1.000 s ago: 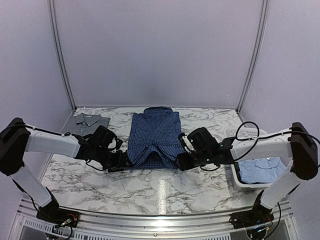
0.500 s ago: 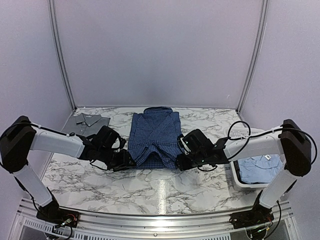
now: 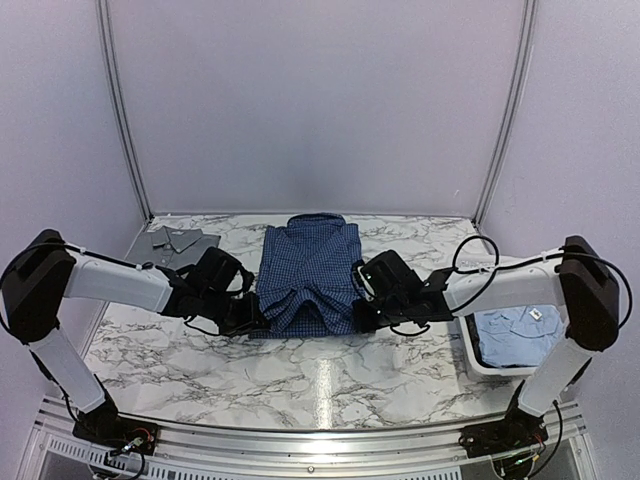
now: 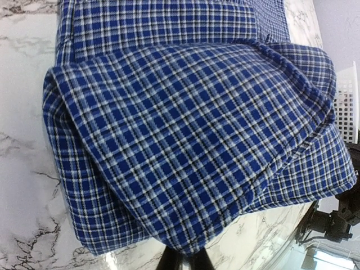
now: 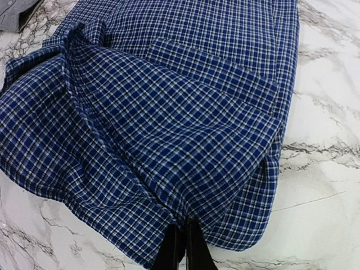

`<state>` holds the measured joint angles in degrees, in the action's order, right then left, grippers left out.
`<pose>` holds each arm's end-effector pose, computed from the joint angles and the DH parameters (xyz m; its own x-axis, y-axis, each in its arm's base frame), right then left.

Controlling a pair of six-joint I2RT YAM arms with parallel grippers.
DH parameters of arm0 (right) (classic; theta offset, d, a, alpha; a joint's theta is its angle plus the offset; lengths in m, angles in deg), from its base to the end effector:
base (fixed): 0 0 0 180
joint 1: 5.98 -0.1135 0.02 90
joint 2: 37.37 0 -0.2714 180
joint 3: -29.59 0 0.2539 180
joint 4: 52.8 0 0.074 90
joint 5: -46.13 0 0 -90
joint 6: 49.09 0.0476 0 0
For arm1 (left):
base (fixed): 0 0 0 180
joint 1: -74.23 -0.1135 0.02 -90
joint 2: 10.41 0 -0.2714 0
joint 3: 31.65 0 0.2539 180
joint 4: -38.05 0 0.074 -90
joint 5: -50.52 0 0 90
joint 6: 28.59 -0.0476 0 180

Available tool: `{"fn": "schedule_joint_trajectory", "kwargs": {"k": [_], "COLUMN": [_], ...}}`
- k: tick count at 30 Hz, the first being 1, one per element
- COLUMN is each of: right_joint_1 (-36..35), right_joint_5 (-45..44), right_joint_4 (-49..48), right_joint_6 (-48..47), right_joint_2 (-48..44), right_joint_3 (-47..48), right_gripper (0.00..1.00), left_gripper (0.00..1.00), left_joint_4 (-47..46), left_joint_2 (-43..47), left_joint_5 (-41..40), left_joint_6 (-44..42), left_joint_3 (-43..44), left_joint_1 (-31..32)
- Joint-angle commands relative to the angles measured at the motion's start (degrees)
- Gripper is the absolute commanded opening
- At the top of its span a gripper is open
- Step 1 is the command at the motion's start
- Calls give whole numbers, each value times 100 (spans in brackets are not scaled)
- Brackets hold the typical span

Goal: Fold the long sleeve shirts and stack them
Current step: Fold the rectangle-folded shirt at the center of the board.

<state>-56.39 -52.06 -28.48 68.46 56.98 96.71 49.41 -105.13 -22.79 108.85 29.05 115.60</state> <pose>0.2230 0.2590 0.1731 -0.7692 -0.2118 -0.6029 -0.3954 0.8989 0.1887 0.2437 -0.2328 0.1568 -0.9391 -0.1131 -0.3245 0.1371 0.7425 -0.6556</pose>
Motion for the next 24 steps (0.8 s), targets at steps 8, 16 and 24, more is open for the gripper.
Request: {"fn": "schedule_joint_trajectory", "kwargs": {"k": [8, 16, 24], "right_joint_1": [273, 923, 1410], "right_joint_5": [-479, -318, -290], "right_joint_4": [376, 288, 445], "right_joint_6": [-72, -391, -549], "right_joint_2": [343, 1064, 1455], "right_joint_3": [1081, 1849, 2572], "right_gripper": [0, 0, 25], "left_gripper": [0, 0, 37], "left_joint_4": [421, 464, 699], "left_joint_2": [-141, -1006, -1633], "left_joint_5": [-323, -185, -177], "left_joint_6": [-222, -585, -885], "left_joint_3": [992, 1923, 2742], "left_joint_1": [-222, -864, -1206]}}
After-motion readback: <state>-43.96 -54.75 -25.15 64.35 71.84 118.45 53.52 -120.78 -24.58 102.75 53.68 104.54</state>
